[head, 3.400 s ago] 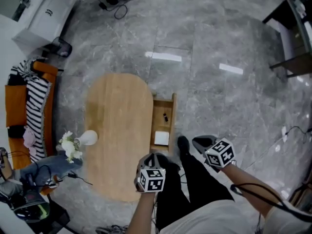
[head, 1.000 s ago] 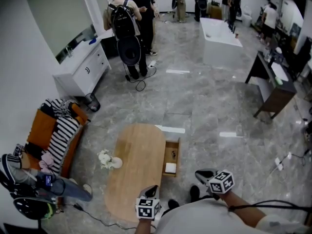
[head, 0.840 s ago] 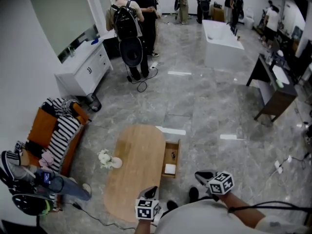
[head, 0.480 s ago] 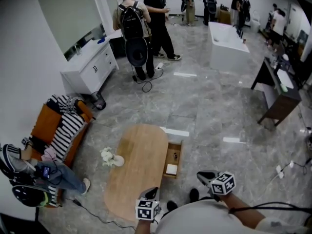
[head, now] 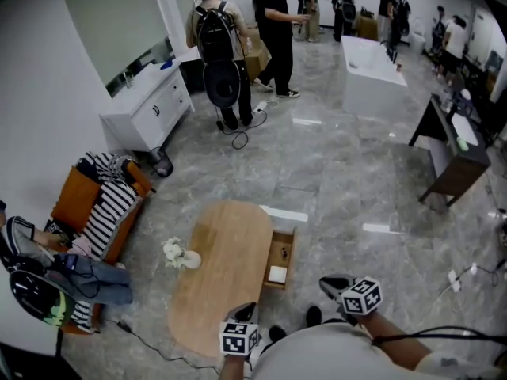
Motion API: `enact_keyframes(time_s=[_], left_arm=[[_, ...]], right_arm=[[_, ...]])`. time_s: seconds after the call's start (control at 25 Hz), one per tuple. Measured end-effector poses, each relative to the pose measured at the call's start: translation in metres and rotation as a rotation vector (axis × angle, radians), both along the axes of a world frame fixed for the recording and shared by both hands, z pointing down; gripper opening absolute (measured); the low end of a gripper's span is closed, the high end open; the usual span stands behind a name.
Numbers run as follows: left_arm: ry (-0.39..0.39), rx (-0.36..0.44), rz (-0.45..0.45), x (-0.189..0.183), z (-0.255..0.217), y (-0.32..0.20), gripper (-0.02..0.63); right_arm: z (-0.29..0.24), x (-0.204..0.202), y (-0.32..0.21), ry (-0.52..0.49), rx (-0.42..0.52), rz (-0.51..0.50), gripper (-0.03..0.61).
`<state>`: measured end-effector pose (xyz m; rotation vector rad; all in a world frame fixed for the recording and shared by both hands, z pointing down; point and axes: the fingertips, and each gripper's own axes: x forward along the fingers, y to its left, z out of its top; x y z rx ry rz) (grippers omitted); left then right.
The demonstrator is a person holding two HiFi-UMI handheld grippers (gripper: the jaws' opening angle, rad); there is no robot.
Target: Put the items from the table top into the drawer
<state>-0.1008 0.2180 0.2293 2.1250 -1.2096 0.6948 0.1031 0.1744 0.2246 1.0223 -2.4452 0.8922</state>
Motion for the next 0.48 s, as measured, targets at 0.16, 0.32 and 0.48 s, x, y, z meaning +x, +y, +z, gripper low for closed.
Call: enact_keyframes(time_s=[0.16,0.32,0.48], left_arm=[[0.000,0.001,-0.002,0.0005,0.0038,-0.0014,0.002],[-0.004,-0.004,0.000,0.0013,0.0032,-0.0056,0.002],[-0.001,-0.006,-0.003,0.0048,0.0024,-0.0079,0.002]], right_arm=[[0.0023,0.0015,-0.0011,0.003,0.001,-0.002,0.040],[0.0004,0.0019,-0.0051,0.001,0.001,-0.001,0.040],[0.0011,0.0037,-0.0065,-0.001,-0.002,-0.005,0.040]])
